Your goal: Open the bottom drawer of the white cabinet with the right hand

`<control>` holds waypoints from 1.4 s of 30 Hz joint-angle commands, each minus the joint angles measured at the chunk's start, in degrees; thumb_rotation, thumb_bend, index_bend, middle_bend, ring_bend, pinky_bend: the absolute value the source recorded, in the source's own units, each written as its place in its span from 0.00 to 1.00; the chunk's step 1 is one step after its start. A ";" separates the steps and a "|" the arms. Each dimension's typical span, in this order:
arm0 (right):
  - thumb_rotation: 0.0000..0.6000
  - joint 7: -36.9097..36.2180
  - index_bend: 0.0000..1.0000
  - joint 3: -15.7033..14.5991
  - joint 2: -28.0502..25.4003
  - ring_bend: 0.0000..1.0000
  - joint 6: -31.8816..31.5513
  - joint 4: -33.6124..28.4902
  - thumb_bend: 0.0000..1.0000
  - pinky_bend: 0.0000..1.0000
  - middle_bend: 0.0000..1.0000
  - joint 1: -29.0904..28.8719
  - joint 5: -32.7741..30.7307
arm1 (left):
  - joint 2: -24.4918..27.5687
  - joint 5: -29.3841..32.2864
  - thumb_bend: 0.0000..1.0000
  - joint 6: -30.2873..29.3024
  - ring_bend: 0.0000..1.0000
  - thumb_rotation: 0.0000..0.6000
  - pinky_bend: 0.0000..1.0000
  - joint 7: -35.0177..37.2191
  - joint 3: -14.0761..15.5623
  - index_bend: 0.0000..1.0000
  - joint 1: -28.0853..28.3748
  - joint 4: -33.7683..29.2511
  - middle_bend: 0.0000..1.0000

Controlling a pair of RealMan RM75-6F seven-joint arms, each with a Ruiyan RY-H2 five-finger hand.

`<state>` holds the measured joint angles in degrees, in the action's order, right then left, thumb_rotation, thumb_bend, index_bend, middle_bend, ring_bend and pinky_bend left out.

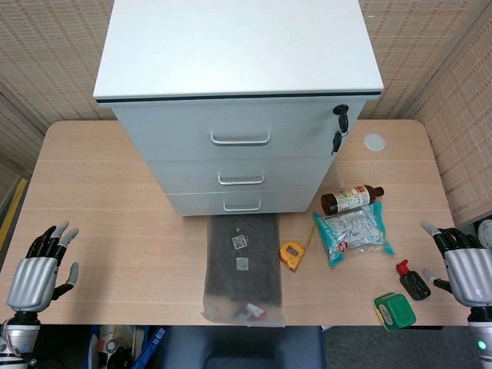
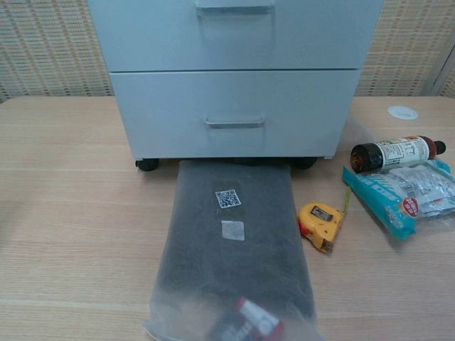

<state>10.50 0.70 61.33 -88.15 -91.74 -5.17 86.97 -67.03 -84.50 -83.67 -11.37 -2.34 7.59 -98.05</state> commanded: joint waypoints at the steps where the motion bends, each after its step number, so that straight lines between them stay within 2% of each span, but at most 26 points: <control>1: 1.00 0.10 0.18 0.17 0.26 0.24 0.46 0.16 0.03 0.34 0.31 -0.03 -0.12 | -0.15 0.07 0.49 0.23 0.05 1.00 0.13 -0.02 -0.11 0.12 0.18 0.18 0.00; 12: 1.00 0.46 0.18 0.22 -0.06 0.24 2.59 -0.95 0.03 0.34 0.31 -0.53 0.56 | -0.42 -0.07 0.49 0.60 0.05 1.00 0.13 -0.03 -0.06 0.12 0.37 0.39 0.00; 16: 1.00 1.03 0.18 0.29 -0.16 0.24 3.56 -1.67 0.03 0.34 0.34 -1.46 1.92 | -0.25 -0.15 0.49 0.76 0.05 1.00 0.13 -0.22 -0.08 0.12 0.50 0.11 0.00; 20: 1.00 2.73 0.18 0.61 -0.27 0.29 5.58 -3.07 0.03 0.34 0.39 -3.16 3.05 | -0.15 -0.25 0.49 0.74 0.05 1.00 0.13 -0.27 -0.25 0.12 0.64 -0.02 0.00; 27: 1.00 8.68 0.18 2.02 -0.24 0.54 14.17 -8.54 0.04 0.50 0.56 -8.97 2.66 | 0.08 -0.75 0.49 1.88 0.05 1.00 0.13 -0.44 -0.26 0.12 1.52 -0.57 0.00; 32: 1.00 12.87 0.18 4.34 1.84 0.80 22.00 -12.25 0.10 0.72 0.79 -14.83 0.06 | 0.26 -1.39 0.49 1.69 0.05 1.00 0.13 -0.34 -0.41 0.12 1.81 -0.77 0.00; 37: 1.00 16.46 0.18 6.41 4.39 0.91 29.04 -13.60 0.18 0.80 0.87 -20.22 -4.37 | 0.65 -1.53 0.49 1.46 0.05 1.00 0.13 -0.25 -0.11 0.12 1.57 -0.85 0.00; 42: 1.00 19.31 0.16 8.51 7.45 0.98 33.56 -13.44 0.27 0.90 0.91 -25.14 -8.17 | 0.63 -1.53 0.49 1.09 0.05 1.00 0.13 -0.06 0.01 0.12 1.29 -0.84 0.00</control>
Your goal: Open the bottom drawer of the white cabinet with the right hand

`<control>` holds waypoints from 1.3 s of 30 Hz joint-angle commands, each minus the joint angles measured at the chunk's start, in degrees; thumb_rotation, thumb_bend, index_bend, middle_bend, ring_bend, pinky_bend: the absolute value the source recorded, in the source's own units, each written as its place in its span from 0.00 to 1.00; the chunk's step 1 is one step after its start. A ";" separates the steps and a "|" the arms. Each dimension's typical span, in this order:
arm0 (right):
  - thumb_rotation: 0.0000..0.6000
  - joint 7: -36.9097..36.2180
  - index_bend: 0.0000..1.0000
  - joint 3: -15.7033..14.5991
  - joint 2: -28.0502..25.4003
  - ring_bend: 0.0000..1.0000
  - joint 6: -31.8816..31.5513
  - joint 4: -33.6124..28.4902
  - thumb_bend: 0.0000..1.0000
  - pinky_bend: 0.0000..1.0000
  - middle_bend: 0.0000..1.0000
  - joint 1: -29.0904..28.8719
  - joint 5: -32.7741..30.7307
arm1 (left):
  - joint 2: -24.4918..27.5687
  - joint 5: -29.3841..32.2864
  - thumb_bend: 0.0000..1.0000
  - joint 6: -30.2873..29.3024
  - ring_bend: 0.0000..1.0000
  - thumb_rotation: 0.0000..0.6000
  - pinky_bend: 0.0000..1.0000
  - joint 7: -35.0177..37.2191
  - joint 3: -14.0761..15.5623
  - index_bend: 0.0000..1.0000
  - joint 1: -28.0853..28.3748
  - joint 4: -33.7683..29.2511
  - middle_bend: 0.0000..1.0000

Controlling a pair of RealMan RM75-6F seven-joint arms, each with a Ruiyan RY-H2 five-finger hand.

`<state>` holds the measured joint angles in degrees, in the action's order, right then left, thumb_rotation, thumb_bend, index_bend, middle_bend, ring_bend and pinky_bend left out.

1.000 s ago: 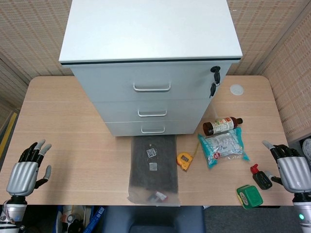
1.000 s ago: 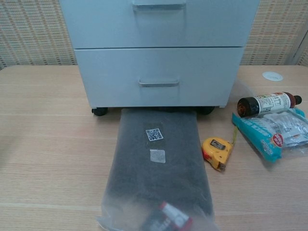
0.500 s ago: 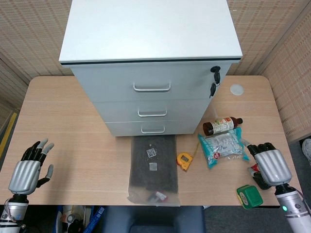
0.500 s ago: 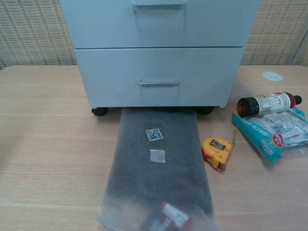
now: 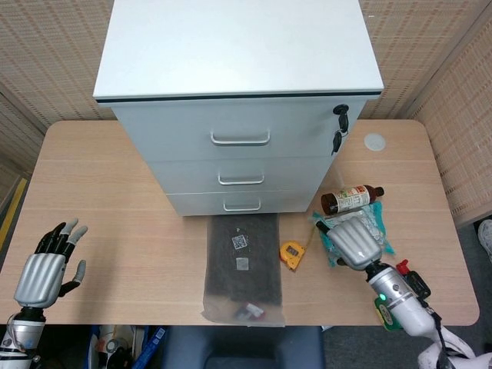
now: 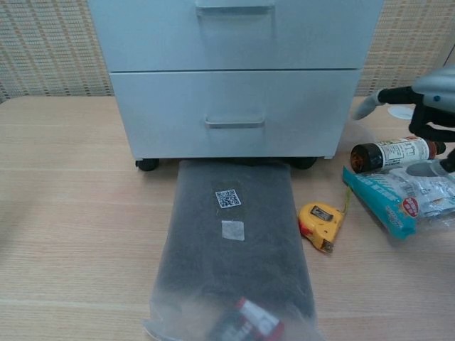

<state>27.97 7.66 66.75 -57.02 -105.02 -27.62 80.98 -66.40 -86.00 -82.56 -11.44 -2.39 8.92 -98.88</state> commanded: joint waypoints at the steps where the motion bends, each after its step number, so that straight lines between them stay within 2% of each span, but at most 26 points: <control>1: 1.00 2.24 0.15 1.88 2.56 0.99 3.06 0.03 0.29 0.93 0.92 -3.52 -2.79 | -0.01 -0.06 0.49 -0.04 0.05 1.00 0.13 -0.02 0.09 0.12 -0.05 0.01 0.00; 6: 1.00 4.26 0.11 2.63 4.53 1.00 4.95 0.76 0.30 1.00 0.95 -6.54 -5.74 | 0.00 -0.02 0.49 -0.19 0.05 1.00 0.13 -0.10 0.06 0.12 -0.12 0.10 0.00; 23: 1.00 10.82 0.10 3.43 11.92 1.00 8.19 6.22 0.30 1.00 0.96 -15.69 -17.04 | -0.15 0.21 0.49 0.23 0.05 1.00 0.13 -0.16 0.09 0.12 0.07 0.31 0.00; 39: 1.00 13.49 0.10 1.48 13.39 1.00 7.78 7.27 0.30 1.00 0.96 -20.70 -22.88 | -0.10 0.54 0.49 0.59 0.05 1.00 0.13 -0.30 0.06 0.12 0.24 0.46 0.00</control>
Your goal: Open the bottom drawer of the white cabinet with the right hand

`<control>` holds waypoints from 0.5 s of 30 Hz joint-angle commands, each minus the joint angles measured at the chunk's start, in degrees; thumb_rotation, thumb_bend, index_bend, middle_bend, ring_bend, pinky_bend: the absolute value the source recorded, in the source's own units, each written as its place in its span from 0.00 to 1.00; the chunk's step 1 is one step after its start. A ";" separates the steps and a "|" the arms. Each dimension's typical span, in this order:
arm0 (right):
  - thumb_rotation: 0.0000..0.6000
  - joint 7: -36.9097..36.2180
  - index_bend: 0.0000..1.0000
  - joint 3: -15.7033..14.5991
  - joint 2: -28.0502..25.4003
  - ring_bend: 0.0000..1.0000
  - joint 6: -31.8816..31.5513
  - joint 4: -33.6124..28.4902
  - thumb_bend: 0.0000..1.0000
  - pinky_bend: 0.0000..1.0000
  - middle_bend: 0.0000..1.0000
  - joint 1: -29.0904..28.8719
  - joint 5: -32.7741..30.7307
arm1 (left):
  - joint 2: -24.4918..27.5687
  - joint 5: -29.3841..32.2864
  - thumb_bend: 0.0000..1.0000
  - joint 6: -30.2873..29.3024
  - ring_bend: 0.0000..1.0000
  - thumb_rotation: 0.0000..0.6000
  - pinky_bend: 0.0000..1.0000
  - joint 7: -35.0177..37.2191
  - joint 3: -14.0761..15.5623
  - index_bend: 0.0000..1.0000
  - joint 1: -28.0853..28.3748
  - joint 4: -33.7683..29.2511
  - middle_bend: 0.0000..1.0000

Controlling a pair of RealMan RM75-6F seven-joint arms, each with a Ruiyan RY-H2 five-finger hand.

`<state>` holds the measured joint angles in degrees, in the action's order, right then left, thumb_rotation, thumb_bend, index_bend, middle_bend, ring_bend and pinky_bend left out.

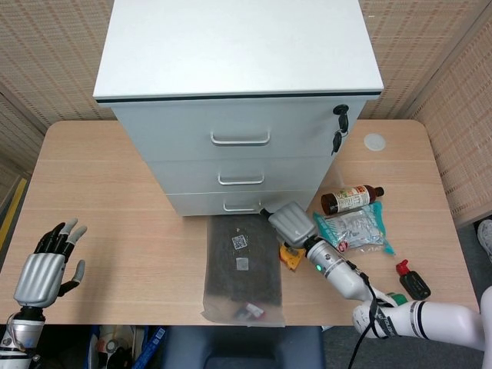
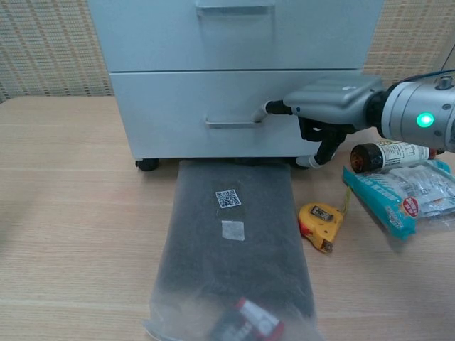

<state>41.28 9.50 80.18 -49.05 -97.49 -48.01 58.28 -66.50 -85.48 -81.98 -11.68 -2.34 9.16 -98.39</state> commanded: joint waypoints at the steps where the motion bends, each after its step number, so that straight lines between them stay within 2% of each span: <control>1: 1.00 0.27 0.10 -0.58 -0.12 1.00 -0.32 -0.45 0.30 1.00 0.96 -0.44 -0.14 | 0.00 0.05 0.49 0.02 0.05 1.00 0.13 -0.11 0.02 0.12 -0.01 -0.05 0.00; 15: 1.00 1.66 0.10 -4.23 -1.92 1.00 -3.08 -5.05 0.30 1.00 0.96 -0.91 0.84 | -0.19 0.30 0.49 0.12 0.05 1.00 0.13 -0.41 0.18 0.12 -0.09 0.05 0.00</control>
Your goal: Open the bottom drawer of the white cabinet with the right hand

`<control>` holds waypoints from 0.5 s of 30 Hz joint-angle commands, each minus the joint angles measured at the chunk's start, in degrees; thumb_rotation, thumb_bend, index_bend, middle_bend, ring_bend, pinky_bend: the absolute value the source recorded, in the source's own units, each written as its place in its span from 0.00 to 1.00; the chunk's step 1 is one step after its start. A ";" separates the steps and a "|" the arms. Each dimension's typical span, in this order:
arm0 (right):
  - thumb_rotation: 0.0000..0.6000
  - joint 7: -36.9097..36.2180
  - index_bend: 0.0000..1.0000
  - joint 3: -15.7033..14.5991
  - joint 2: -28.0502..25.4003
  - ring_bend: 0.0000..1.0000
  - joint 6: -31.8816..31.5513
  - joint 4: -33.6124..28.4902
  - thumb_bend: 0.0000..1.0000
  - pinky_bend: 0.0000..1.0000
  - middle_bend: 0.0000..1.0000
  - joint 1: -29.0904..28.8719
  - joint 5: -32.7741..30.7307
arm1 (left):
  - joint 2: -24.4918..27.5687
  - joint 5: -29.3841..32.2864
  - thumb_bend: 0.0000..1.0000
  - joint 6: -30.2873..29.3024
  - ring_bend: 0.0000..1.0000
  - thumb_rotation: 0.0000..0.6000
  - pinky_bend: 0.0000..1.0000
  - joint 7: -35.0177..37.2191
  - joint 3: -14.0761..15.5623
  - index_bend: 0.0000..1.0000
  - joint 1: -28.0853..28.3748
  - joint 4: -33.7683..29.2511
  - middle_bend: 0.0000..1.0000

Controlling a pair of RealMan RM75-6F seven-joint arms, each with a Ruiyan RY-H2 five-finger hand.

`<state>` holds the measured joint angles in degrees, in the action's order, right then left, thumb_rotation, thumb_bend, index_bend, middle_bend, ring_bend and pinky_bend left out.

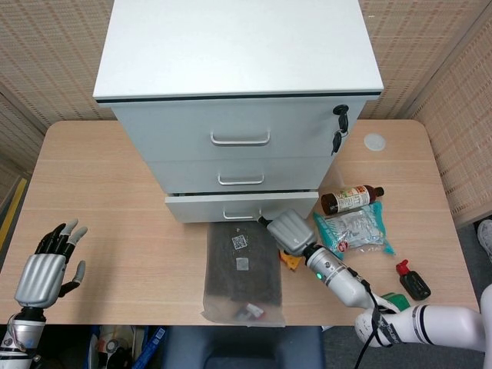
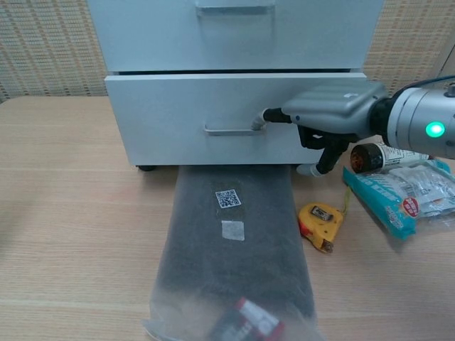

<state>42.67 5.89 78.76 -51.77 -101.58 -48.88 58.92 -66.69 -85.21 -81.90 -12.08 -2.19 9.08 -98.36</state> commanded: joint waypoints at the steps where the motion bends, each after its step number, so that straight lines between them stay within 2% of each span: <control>1: 1.00 0.43 0.10 -0.85 -0.68 1.00 -0.46 -1.33 0.30 1.00 0.96 -0.07 0.30 | -0.07 0.10 0.49 0.08 0.05 1.00 0.13 0.08 -0.01 0.12 0.02 0.10 0.00; 15: 1.00 2.73 0.10 -3.85 -2.34 1.00 -2.15 -5.91 0.30 1.00 0.96 -0.32 0.44 | -0.44 0.42 0.49 0.26 0.05 1.00 0.13 0.47 0.17 0.12 -0.12 0.85 0.00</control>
<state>45.32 2.18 76.51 -53.87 -107.33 -49.17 59.37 -67.12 -84.78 -81.64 -11.62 -2.02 8.95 -97.53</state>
